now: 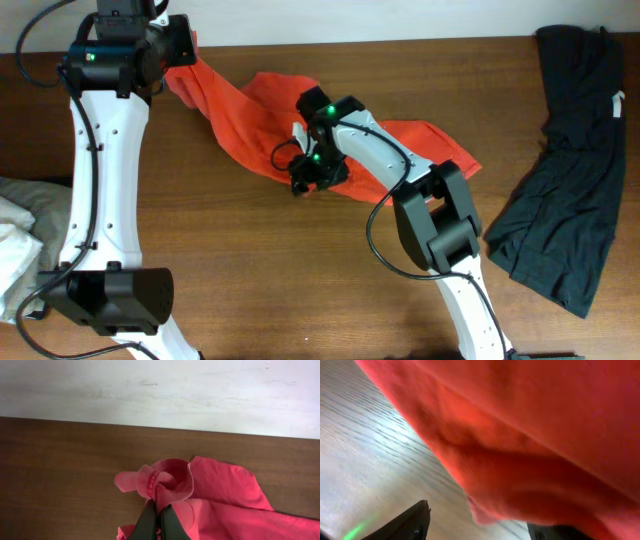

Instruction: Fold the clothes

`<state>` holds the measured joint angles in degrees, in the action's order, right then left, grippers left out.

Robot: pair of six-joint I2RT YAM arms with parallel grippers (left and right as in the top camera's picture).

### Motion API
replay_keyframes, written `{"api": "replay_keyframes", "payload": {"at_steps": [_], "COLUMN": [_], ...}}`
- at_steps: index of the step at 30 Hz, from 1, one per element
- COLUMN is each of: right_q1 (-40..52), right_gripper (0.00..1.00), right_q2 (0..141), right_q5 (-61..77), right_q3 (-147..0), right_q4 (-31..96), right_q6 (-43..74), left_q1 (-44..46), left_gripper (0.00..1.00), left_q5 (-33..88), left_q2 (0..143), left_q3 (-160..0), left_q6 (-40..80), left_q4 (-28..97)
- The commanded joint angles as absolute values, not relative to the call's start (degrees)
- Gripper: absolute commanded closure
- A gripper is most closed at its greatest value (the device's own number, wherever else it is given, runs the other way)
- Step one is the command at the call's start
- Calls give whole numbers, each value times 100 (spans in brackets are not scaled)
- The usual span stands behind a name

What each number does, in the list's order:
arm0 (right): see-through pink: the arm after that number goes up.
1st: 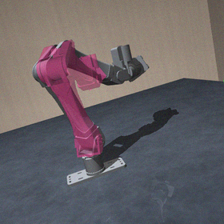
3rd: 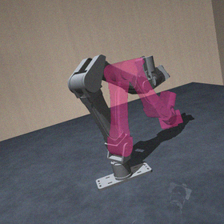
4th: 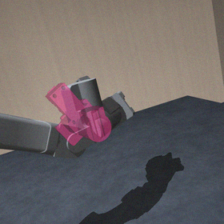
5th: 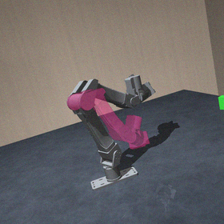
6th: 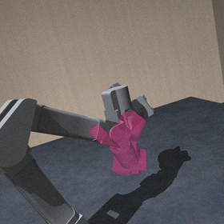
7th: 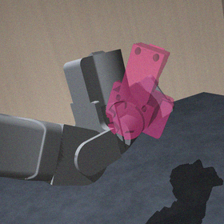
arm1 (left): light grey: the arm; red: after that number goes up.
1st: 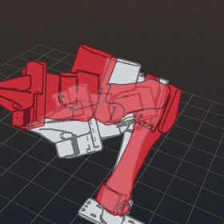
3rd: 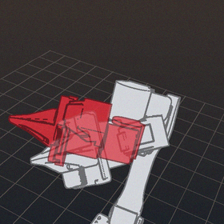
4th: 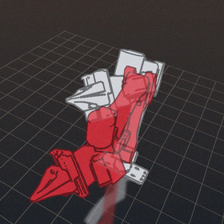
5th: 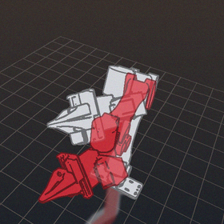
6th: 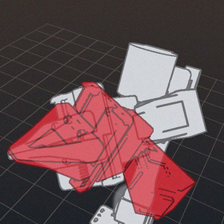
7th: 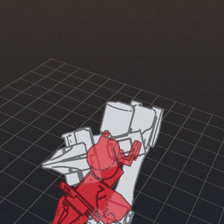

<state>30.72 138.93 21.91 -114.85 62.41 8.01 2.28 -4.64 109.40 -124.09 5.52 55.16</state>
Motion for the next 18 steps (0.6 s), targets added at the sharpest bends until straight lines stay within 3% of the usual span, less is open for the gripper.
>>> {"api": "replay_keyframes", "payload": {"at_steps": [1,2,3,4,5,11,18], "right_q1": [3306,3336,3332,3323,3312,3146,3022], "right_gripper": [50,51,59,87,96,96,96], "right_q2": [14615,14623,14623,14623,14623,14477,12564], "right_q5": [1900,1883,1879,1809,1667,816,38], "right_q3": [-11340,-11340,-11340,-11340,-11340,-11347,-12199], "right_q4": [6193,6200,6211,6211,6215,6217,6919], "right_q6": [803,862,915,1039,1221,1286,1234], "left_q1": [226,226,226,226,226,259,263], "left_gripper": [99,99,99,99,99,99,99], "left_q5": [-427,-427,-427,-425,-425,-427,-427], "left_q2": [11015,11015,11015,11015,11015,11015,11015], "left_q3": [-12534,-12534,-12534,-12534,-12536,-12536,-12536], "left_q6": [460,462,460,462,462,462,462], "left_q4": [5557,5559,5559,5559,5559,5557,5496]}}
